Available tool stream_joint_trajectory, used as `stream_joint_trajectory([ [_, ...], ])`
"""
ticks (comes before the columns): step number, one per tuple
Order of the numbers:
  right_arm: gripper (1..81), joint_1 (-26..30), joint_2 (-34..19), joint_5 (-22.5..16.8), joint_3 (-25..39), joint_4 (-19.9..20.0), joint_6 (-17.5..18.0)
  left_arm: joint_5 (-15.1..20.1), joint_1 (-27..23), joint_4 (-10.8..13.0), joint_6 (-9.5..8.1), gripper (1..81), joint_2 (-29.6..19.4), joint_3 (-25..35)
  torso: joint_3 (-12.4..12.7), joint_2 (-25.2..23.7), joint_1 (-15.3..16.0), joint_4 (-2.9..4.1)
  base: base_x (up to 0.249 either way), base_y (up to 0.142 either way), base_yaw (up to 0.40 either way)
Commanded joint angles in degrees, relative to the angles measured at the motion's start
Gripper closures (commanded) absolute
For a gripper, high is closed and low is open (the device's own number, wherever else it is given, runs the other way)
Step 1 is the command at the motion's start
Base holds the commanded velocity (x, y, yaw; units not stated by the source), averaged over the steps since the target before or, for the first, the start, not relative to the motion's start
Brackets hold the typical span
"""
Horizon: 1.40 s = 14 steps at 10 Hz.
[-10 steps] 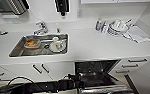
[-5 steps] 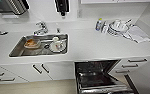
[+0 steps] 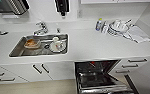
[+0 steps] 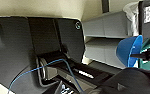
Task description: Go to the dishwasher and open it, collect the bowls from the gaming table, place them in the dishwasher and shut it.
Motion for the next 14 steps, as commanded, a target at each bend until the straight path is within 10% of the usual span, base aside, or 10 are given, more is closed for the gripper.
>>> stream_joint_trajectory([
  [1, 81.1, 3.36, -4.62, -1.91, 3.80, -0.29, 2.24, -16.21, 4.89, 2.24, 2.24, 1.0, 1.82, -13.67, 0.00, 0.00, 0.00, 0.00, 0.000, 0.000, 0.000],
  [7, 81.1, 14.61, -7.00, -10.07, 16.01, 0.94, 2.69, -30.04, 10.26, 2.33, 1.98, 1.0, 8.34, -33.05, 0.00, 0.00, 0.00, 0.00, 0.000, 0.000, 0.000],
  [14, 81.1, 31.22, -18.42, -19.84, 37.91, 5.69, 3.47, -30.57, 12.63, 2.33, 2.15, 1.0, 15.28, -45.88, 0.00, 0.00, 0.00, 0.00, 0.000, 0.000, 0.000],
])
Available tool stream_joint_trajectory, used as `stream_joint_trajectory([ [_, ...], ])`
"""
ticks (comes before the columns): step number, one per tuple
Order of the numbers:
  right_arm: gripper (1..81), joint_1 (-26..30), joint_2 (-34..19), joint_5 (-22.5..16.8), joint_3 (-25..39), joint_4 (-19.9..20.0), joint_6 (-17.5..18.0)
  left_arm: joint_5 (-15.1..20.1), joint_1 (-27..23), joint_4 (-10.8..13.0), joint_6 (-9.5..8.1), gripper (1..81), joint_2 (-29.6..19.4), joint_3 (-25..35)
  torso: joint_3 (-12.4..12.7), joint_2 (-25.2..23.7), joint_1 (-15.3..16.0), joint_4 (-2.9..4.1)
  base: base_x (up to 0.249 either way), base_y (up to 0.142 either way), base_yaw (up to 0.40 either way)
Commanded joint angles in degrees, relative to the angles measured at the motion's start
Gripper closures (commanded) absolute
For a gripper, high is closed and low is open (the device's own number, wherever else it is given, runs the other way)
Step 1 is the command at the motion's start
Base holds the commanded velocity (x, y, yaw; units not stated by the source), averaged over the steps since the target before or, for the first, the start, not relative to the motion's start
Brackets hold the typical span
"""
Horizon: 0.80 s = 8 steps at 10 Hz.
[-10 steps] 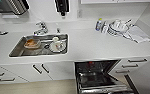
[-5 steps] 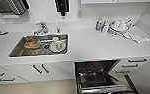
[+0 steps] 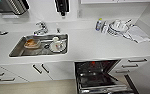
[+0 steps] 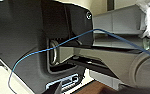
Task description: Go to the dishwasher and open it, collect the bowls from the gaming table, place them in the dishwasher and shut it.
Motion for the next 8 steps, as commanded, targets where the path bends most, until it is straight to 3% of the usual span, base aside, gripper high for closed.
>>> stream_joint_trajectory([
  [1, 81.1, 11.49, -6.87, -6.35, 8.54, 5.42, 0.37, 1.11, 2.41, 0.97, 0.44, 1.0, 3.56, -8.44, 0.00, 0.00, 0.00, 0.00, 0.000, 0.000, 0.000],
  [5, 81.1, 21.07, -8.37, -7.75, 7.84, 11.31, 0.45, 1.11, 6.01, 0.27, 0.44, 1.0, 10.60, -23.04, 0.00, 0.00, 0.00, 0.00, 0.000, 0.000, 0.000],
  [8, 81.1, 26.52, -6.27, -9.69, 3.63, 14.39, 0.54, 1.11, 8.12, -0.08, 0.36, 1.0, 11.40, -24.19, 0.00, 0.00, 0.00, 0.00, 0.000, 0.000, 0.000],
])
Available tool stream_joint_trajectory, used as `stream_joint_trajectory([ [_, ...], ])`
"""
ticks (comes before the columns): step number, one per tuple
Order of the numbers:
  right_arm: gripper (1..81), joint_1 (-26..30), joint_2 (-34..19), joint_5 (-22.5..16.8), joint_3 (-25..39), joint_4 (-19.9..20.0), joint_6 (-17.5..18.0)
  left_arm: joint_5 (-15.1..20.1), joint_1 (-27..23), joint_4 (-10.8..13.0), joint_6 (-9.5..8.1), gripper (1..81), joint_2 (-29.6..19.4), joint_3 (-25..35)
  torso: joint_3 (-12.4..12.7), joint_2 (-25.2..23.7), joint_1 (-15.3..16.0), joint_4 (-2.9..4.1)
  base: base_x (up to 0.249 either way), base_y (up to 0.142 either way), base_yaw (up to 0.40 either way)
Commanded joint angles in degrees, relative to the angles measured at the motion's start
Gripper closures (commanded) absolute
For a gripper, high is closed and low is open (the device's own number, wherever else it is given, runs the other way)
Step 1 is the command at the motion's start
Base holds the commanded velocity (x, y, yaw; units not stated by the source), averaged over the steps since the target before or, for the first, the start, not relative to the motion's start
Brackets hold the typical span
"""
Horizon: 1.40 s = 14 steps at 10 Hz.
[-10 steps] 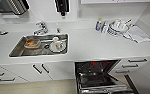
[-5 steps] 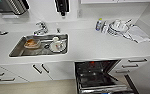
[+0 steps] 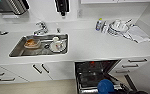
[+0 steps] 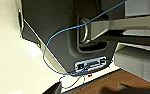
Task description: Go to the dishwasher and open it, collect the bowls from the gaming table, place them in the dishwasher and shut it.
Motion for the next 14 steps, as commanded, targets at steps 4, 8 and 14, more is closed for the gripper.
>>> stream_joint_trajectory([
  [4, 81.1, 12.36, 3.82, -6.10, -9.77, 5.83, 0.29, 1.79, 4.16, 0.18, 0.21, 1.0, 1.06, -2.08, 0.00, 0.00, 0.00, 0.00, 0.000, 0.000, 0.000],
  [8, 81.1, 15.96, 5.41, -7.50, -13.37, 7.76, 0.38, 1.70, 4.34, 0.44, 0.21, 1.0, 1.59, -3.31, 0.00, 0.00, 0.00, 0.00, 0.000, 0.000, 0.000],
  [14, 1.0, 15.53, 4.80, -10.48, -11.63, 8.29, 0.29, 1.70, 4.52, 0.18, 0.30, 1.0, 1.41, -3.31, 0.00, 0.00, 0.00, 0.00, 0.000, 0.000, 0.000],
])
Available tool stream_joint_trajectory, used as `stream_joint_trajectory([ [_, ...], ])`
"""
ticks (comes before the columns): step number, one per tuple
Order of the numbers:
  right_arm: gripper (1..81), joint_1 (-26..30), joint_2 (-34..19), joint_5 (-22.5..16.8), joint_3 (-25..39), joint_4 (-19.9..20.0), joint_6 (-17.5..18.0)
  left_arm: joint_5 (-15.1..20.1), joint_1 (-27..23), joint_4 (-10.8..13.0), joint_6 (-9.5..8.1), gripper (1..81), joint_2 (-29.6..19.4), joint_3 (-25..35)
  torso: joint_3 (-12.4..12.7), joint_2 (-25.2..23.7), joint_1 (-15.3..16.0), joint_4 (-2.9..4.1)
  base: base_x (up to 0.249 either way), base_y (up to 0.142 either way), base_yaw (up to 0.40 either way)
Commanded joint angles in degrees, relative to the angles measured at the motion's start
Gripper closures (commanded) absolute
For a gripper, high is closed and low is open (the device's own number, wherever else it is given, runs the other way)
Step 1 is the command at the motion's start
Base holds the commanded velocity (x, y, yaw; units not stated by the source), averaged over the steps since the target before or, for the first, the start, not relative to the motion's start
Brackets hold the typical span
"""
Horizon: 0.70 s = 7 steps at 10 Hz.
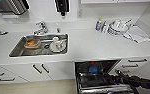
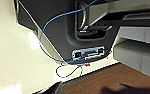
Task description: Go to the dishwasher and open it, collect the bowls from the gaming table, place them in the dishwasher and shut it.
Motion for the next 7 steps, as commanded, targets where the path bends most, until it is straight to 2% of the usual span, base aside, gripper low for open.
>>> stream_joint_trajectory([
  [1, 1.0, 5.41, -3.32, -5.41, 4.04, 1.15, 0.07, 2.20, 1.53, 0.31, 0.34, 1.0, -0.86, 0.05, 0.00, 0.00, 0.00, 0.00, 0.000, 0.000, 0.000],
  [3, 1.0, 3.48, -6.04, -8.49, 8.79, 1.15, -0.37, 2.20, 1.27, 0.23, 0.43, 1.0, -0.95, -0.13, 0.00, 0.00, 0.00, 0.00, 0.000, 0.000, 0.000],
  [7, 1.0, -5.82, -11.84, -9.90, 11.87, 0.45, -0.89, 0.97, 0.83, 0.06, 0.43, 1.0, -1.13, -1.44, 0.00, 0.00, 0.00, 0.00, 0.000, 0.000, 0.000],
])
